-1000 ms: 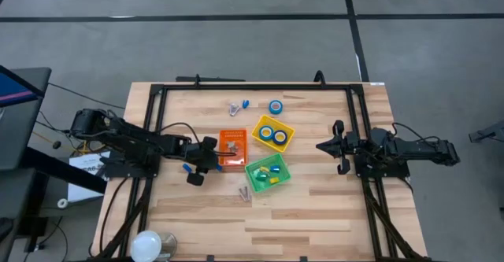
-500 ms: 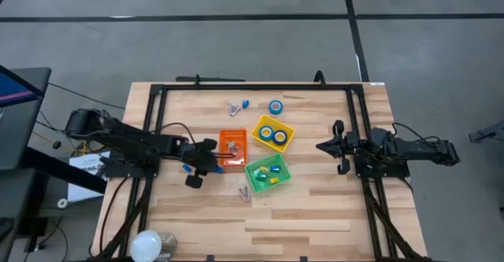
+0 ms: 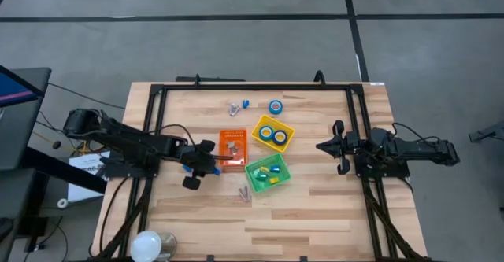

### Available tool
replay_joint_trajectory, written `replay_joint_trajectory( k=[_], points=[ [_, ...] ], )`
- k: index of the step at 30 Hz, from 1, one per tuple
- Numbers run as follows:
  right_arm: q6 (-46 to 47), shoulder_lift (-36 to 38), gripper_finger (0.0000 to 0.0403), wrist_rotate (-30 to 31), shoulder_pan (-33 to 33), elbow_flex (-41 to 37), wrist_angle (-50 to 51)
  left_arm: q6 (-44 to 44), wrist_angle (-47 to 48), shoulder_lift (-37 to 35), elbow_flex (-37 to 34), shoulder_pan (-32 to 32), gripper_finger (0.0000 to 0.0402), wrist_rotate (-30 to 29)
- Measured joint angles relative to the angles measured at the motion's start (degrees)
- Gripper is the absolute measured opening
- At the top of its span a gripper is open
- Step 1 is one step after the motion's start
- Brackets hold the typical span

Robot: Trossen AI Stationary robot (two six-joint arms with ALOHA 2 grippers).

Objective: Pick and place Stapler, Stapler remover, tape
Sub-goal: Put the blue stapler into the green bin

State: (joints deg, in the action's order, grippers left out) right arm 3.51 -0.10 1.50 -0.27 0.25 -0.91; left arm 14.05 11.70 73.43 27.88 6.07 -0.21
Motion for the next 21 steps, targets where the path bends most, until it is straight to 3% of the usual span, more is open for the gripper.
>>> replay_joint_trajectory(
  k=[7, 16, 21],
  points=[
    [0.0, 0.0, 0.0001, 0.0, 0.0, 0.0, 0.0, -1.9, 3.7, 0.0, 2.7, 0.4, 0.0077, 0.3],
    [0.0, 0.0, 0.0001, 0.0, 0.0, 0.0, 0.0, -6.9, 4.5, 0.0, 6.3, 5.3, 0.0077, 1.1],
    [0.0, 0.0, 0.0001, 0.0, 0.0, 0.0, 0.0, -6.9, 4.3, 0.0, 9.9, 5.9, 0.0077, -0.9]
  ],
)
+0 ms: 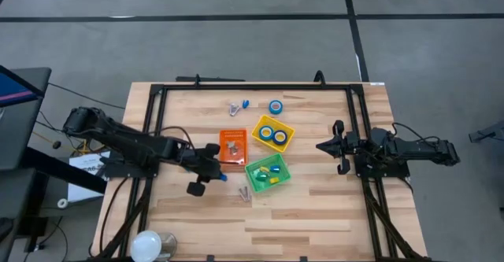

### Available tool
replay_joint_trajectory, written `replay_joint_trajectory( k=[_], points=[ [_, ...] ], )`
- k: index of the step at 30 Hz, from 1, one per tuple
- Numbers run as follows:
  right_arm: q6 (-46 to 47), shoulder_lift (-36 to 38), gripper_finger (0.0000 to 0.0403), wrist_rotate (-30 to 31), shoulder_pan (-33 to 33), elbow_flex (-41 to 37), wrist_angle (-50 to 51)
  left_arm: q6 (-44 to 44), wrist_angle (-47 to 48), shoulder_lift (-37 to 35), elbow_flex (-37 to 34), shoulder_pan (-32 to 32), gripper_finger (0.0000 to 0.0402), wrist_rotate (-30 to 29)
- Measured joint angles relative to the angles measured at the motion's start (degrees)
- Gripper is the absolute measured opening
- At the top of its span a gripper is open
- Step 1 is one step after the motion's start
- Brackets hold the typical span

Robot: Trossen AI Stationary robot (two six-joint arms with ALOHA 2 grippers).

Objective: Pick and place Stapler, Stapler remover, tape
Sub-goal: Put the blue stapler into the green bin

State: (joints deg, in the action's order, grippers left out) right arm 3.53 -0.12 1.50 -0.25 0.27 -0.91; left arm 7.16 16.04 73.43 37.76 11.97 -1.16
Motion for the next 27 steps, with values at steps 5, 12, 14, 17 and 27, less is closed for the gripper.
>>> replay_joint_trajectory(
  k=[5, 12, 14, 17, 27],
  points=[
    [0.0, 0.0, 0.0001, 0.0, 0.0, 0.0, 0.0, 4.0, -0.4, 0.0, 3.3, -0.2, 0.0077, -2.6],
    [0.0, 0.0, 0.0001, 0.0, 0.0, 0.0, 0.0, 7.9, -1.2, 0.6, 7.3, -3.1, 0.0077, -3.7],
    [0.0, 0.0, 0.0001, 0.0, 0.0, 0.0, 0.0, 9.9, -2.5, 1.6, 8.3, -4.0, 0.0077, -3.7],
    [0.0, 0.0, 0.0001, 0.0, 0.0, 0.0, 0.0, 10.6, -5.9, 4.2, 9.9, -5.3, 0.0077, -3.6],
    [0.0, 0.0, 0.0001, 0.0, 0.0, 0.0, 0.0, 10.6, -22.0, 15.6, 14.7, -7.4, 0.0077, -0.8]
  ],
)
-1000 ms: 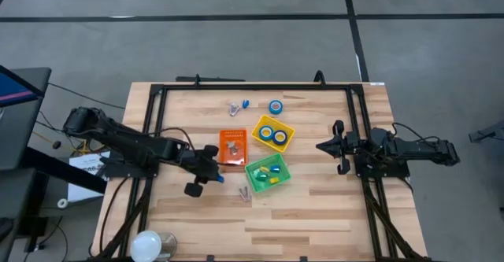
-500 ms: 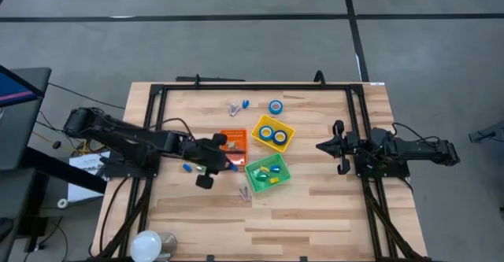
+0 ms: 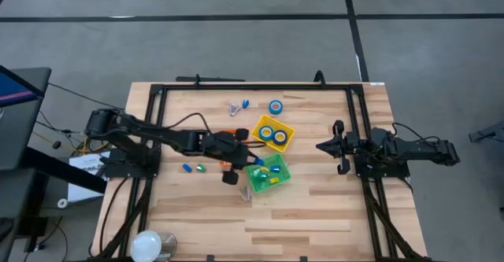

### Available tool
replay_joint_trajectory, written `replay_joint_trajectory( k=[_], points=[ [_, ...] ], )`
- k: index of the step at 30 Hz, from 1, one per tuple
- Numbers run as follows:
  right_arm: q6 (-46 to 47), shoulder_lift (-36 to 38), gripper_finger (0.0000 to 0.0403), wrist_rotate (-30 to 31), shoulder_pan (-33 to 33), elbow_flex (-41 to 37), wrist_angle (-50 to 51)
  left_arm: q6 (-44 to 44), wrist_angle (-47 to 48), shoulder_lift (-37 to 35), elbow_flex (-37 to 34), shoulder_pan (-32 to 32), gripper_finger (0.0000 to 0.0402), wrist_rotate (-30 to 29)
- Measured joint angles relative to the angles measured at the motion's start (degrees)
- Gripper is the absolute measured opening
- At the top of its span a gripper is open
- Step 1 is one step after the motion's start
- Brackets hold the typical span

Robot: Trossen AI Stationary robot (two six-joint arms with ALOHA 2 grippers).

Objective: Pick and place Stapler, Stapler remover, tape
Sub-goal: Put the blue stapler into the green bin

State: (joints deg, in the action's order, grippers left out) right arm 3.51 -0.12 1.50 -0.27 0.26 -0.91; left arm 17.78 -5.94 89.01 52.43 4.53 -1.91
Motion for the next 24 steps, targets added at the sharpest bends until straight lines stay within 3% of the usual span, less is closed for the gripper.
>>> replay_joint_trajectory(
  k=[12, 24],
  points=[
    [0.0, 0.0, 0.0001, 0.0, 0.0, 0.0, 0.0, -0.2, -11.0, 8.7, 2.3, 0.0, 0.0077, 4.8],
    [0.0, 0.0, 0.0001, 0.0, 0.0, 0.0, 0.0, -0.7, -12.6, 12.1, 2.3, 0.2, 0.0078, 4.8]
  ],
)
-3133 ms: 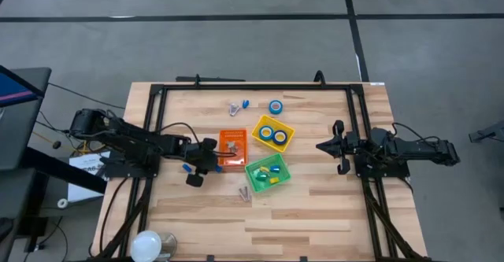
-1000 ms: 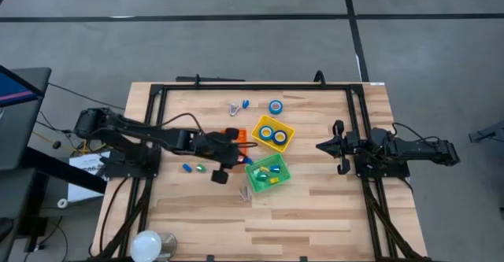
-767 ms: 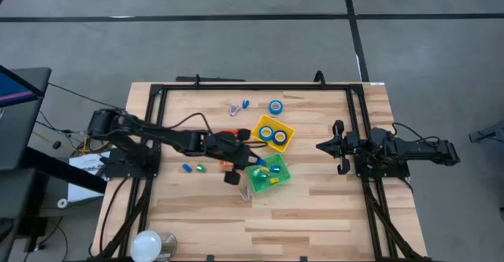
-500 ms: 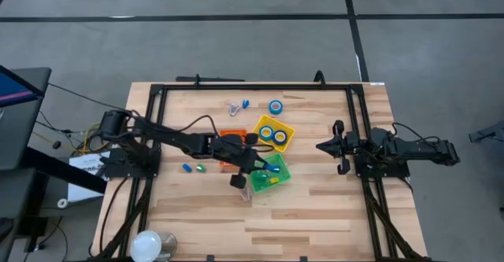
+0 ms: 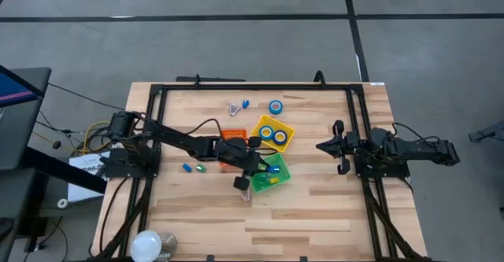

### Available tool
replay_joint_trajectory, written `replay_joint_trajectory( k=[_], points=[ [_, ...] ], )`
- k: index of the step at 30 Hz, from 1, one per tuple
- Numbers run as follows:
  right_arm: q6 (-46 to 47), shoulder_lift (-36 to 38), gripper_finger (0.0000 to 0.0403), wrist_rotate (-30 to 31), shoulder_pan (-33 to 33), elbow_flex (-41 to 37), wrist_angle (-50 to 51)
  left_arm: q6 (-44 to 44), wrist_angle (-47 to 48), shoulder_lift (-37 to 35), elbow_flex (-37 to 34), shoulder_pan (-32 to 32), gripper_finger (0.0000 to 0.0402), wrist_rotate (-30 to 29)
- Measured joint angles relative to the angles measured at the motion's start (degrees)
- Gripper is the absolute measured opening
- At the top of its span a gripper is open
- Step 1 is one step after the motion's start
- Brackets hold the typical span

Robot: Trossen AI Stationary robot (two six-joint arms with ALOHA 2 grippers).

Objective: Pick and place Stapler, Stapler remover, tape
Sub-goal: Put the blue stapler into the green bin, then put the pink stapler remover into the orange bin

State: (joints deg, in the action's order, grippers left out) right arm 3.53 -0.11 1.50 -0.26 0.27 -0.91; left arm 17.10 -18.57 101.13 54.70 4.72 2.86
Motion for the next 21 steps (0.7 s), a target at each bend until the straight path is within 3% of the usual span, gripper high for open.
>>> replay_joint_trajectory(
  k=[8, 21],
  points=[
    [0.0, 0.0, 0.0001, 0.0, 0.0, 0.0, 0.0, -5.5, 0.0, -0.2, 0.0, 0.0, 0.0108, 0.0],
    [0.0, 0.0, 0.0001, 0.0, 0.0, 0.0, 0.0, -8.6, 0.5, -0.7, -0.1, 0.0, 0.0232, -0.2]
  ],
)
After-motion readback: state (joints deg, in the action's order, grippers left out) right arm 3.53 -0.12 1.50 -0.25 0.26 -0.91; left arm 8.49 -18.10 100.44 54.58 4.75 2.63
